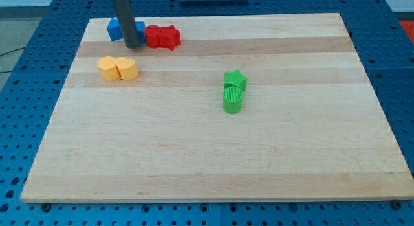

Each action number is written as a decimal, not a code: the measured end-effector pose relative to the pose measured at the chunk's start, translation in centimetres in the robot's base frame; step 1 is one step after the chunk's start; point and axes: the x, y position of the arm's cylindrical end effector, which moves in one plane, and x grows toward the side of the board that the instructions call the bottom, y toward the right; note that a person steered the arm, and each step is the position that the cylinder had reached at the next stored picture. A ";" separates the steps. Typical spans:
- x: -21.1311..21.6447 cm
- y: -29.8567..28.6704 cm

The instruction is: Push the red circle slightly up

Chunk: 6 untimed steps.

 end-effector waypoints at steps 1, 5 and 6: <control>-2.0 4.5; 0.1 6.1; -0.9 5.9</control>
